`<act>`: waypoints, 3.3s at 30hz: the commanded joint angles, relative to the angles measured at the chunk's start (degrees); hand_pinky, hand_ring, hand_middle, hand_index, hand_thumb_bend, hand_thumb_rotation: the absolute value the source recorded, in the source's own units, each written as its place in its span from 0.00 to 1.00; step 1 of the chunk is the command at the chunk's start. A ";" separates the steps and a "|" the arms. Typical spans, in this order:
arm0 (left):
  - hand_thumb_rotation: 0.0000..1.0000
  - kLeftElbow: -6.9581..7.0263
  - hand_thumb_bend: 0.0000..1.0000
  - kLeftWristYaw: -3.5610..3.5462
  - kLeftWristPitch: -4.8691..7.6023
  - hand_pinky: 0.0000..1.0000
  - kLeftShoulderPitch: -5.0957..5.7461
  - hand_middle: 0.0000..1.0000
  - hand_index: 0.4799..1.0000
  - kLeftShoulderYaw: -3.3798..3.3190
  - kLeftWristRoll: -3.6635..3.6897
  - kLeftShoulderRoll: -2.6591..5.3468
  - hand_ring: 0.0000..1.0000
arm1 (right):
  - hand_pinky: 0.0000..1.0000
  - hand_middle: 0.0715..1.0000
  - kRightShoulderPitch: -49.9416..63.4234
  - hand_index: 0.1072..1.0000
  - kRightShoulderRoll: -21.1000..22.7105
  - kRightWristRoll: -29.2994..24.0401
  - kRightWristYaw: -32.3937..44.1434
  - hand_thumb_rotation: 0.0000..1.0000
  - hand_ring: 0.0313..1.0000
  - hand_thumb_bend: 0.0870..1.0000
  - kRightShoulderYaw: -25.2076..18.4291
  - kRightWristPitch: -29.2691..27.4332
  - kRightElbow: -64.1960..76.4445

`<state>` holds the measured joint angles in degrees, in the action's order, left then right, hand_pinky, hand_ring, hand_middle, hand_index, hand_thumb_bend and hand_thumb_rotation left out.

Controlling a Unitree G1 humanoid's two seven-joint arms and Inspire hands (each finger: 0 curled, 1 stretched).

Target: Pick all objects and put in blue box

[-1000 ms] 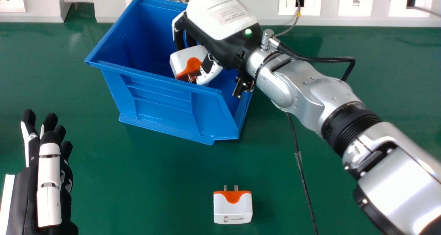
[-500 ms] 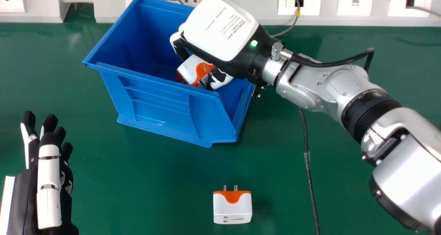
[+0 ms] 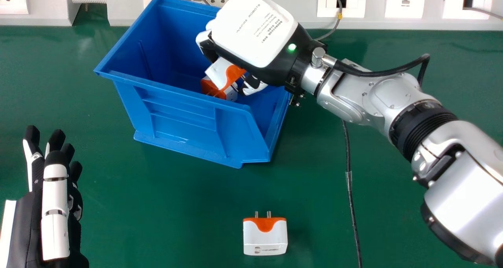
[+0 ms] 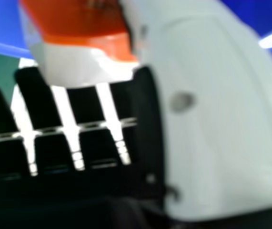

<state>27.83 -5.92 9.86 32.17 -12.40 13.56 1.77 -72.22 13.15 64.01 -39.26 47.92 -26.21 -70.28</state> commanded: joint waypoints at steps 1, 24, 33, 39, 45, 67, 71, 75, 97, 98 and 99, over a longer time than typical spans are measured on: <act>0.94 0.60 0.23 0.11 1.18 1.00 -0.06 1.00 0.97 -0.20 -0.10 -0.18 1.00 | 0.62 0.79 -2.96 0.75 0.66 -0.06 -0.54 0.23 0.77 0.51 -0.02 0.67 0.20; 0.93 -0.48 0.20 0.56 1.74 1.00 -1.25 1.00 0.95 0.06 -1.45 -0.11 1.00 | 0.97 1.00 -3.01 1.00 2.14 -0.03 -0.04 0.43 1.00 0.87 1.46 1.85 0.57; 0.93 -0.53 0.21 0.41 1.46 1.00 -1.79 1.00 0.95 -0.06 -1.26 -0.30 1.00 | 0.93 1.00 -1.77 1.00 4.43 -1.42 -3.68 0.41 1.00 0.83 -0.29 0.26 2.94; 0.95 -0.30 0.21 0.35 1.18 1.00 -1.79 1.00 0.95 -0.17 -1.28 -0.50 1.00 | 0.88 1.00 2.31 0.99 10.09 -4.03 -4.89 0.29 1.00 0.71 -4.62 -1.80 9.78; 0.96 -0.46 0.22 0.22 1.10 1.00 -2.04 1.00 0.96 -0.03 -1.17 -0.53 1.00 | 0.89 1.00 11.31 1.00 16.89 -6.97 -6.00 0.26 1.00 0.61 -10.57 -2.49 18.95; 0.90 -4.01 0.24 -0.28 2.84 1.00 -4.33 0.99 0.92 1.01 -0.85 0.27 1.00 | 0.89 0.98 68.07 0.98 26.89 -15.48 2.65 0.49 0.96 0.55 -31.22 2.05 58.22; 0.89 -4.79 0.24 -0.31 3.15 1.00 -4.41 1.00 0.92 1.02 -0.91 0.29 1.00 | 0.85 0.96 72.37 0.96 25.09 -14.54 5.04 0.54 0.94 0.55 -30.36 2.81 59.67; 0.89 -5.34 0.23 -0.13 3.39 1.00 -4.59 1.00 0.92 1.30 -1.38 0.30 1.00 | 0.84 0.96 74.20 0.96 22.97 -13.58 5.67 0.56 0.93 0.55 -28.87 1.63 59.45; 0.89 -5.84 0.23 0.16 4.38 1.00 -4.96 1.00 0.94 0.58 -1.71 -0.26 1.00 | 0.68 0.82 69.36 0.81 13.16 -9.50 9.75 0.61 0.79 0.54 -18.77 0.40 51.18; 0.90 -5.84 0.23 0.20 4.37 1.00 -5.04 1.00 0.94 0.50 -1.77 -0.31 1.00 | 0.67 0.81 68.92 0.80 12.96 -9.31 9.93 0.60 0.78 0.54 -18.39 0.57 50.66; 0.90 -5.85 0.23 0.20 4.40 1.00 -5.12 1.00 0.94 0.42 -1.74 -0.35 1.00 | 0.67 0.81 68.47 0.80 12.77 -9.15 10.19 0.60 0.78 0.54 -18.03 0.73 50.07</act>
<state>21.36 -5.78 12.85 27.15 -11.66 11.77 1.80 -2.61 26.36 54.56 -29.36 29.52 -25.46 -20.14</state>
